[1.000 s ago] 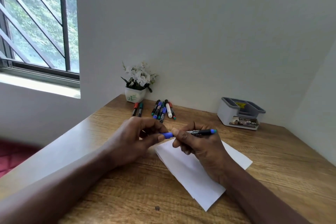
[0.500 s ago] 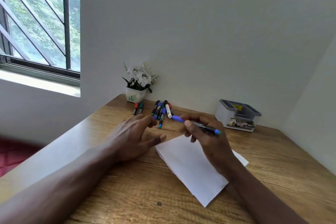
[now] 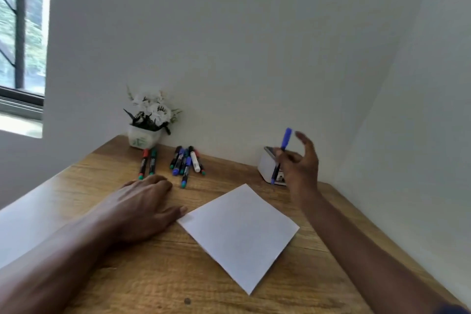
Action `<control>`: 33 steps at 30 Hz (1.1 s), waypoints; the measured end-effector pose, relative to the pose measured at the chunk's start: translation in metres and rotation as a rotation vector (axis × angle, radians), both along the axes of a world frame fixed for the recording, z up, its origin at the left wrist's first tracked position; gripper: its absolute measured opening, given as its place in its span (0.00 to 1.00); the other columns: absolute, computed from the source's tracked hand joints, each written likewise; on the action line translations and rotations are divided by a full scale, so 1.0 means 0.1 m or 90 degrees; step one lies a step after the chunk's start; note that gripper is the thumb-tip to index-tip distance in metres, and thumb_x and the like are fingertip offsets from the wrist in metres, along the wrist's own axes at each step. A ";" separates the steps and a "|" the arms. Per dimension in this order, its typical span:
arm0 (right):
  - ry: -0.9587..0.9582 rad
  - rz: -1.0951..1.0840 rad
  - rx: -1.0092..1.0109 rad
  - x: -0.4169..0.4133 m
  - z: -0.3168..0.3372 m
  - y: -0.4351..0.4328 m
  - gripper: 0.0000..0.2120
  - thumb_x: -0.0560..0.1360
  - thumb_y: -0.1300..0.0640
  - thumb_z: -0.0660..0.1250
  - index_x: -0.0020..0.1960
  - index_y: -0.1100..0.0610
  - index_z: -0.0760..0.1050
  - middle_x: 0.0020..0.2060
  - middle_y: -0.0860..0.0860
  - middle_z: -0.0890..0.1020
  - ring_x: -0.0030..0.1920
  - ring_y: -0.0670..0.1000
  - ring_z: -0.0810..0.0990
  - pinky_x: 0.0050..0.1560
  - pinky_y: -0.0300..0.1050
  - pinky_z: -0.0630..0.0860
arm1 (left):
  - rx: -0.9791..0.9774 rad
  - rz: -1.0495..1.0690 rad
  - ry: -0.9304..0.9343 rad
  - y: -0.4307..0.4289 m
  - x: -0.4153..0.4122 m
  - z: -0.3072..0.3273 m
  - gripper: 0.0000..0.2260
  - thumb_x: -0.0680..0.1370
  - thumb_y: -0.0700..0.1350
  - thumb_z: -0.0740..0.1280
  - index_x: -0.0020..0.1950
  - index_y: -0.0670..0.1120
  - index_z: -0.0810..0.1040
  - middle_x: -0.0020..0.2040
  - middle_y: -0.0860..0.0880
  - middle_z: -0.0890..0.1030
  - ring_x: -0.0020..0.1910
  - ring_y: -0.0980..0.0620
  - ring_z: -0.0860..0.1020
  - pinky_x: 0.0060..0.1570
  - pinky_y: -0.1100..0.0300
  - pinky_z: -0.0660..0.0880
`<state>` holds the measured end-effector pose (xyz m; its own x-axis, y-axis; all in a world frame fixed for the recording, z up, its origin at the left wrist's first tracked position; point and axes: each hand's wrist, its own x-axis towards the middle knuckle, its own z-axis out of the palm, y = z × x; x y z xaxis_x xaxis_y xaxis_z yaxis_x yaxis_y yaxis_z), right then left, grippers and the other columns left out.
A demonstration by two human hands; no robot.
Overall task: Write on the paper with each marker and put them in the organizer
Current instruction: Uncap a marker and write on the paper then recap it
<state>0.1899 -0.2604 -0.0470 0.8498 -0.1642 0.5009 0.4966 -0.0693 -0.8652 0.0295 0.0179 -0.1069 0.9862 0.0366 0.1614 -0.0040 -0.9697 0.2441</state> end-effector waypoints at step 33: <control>-0.167 -0.334 -0.411 0.77 0.11 0.26 0.20 0.75 0.57 0.64 0.67 0.48 0.74 0.56 0.49 0.81 0.60 0.55 0.77 0.64 0.57 0.67 | -0.027 0.011 0.045 -0.05 0.01 0.07 0.34 0.76 0.73 0.55 0.78 0.57 0.62 0.78 0.55 0.63 0.74 0.54 0.66 0.74 0.51 0.63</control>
<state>0.2671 -0.2340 -0.0356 0.5879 -0.1183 0.8003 0.4411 -0.7824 -0.4396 0.0307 0.0132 -0.1002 0.9942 0.0597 0.0893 0.0320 -0.9582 0.2844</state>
